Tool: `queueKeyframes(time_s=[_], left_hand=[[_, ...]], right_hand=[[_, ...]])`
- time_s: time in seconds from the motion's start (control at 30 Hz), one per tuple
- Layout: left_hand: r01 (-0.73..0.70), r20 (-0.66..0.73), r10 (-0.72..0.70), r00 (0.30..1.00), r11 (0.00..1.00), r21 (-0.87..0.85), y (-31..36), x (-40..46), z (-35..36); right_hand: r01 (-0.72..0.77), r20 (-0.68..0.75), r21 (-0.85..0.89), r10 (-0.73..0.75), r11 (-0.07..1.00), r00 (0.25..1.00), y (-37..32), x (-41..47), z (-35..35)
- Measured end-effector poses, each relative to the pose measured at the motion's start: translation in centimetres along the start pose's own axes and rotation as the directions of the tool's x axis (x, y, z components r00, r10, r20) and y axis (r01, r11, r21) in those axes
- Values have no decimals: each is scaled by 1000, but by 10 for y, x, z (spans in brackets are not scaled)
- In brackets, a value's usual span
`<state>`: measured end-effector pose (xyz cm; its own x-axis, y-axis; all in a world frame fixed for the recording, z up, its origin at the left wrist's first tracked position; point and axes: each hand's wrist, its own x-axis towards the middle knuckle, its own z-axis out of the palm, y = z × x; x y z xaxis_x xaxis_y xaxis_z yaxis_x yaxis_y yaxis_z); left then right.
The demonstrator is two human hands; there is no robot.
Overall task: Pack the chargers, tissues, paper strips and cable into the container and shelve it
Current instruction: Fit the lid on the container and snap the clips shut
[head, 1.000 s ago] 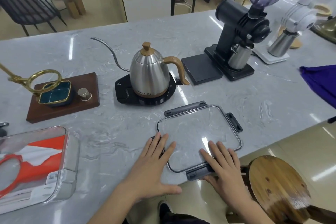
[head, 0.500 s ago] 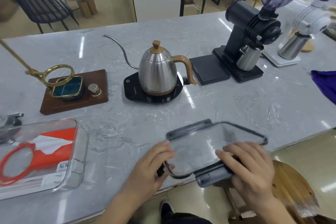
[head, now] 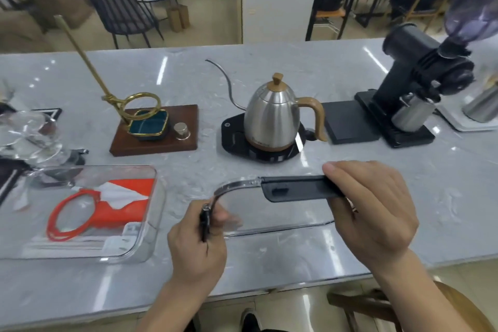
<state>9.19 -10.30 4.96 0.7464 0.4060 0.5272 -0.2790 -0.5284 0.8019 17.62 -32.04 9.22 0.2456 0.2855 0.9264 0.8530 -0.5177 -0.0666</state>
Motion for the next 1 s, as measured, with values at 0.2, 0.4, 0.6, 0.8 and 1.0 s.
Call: queueKeyframes(time_s=[0.2, 0.4, 0.6, 0.8, 1.0], left_hand=[[146, -115, -159, 980, 983, -115, 0, 6, -31], [145, -151, -158, 976, 985, -93, 5, 7, -57], [179, -165, -193, 967, 979, -93, 6, 3, -68], [265, -226, -270, 936, 963, -52, 11, 1, -76], [367, -247, -379, 892, 925, -92, 10, -4, -86]], right_hand=[[-83, -12, -17, 83, 996, 997, -3, 16, 13], [-476, 158, 192, 451, 858, 878, -15, 18, 17], [-737, 343, 331, 653, 589, 675, -18, -2, 18], [-892, 583, 388, 688, 231, 432, -18, -25, 15], [-892, 645, 432, 647, 132, 407, -35, -30, 25]])
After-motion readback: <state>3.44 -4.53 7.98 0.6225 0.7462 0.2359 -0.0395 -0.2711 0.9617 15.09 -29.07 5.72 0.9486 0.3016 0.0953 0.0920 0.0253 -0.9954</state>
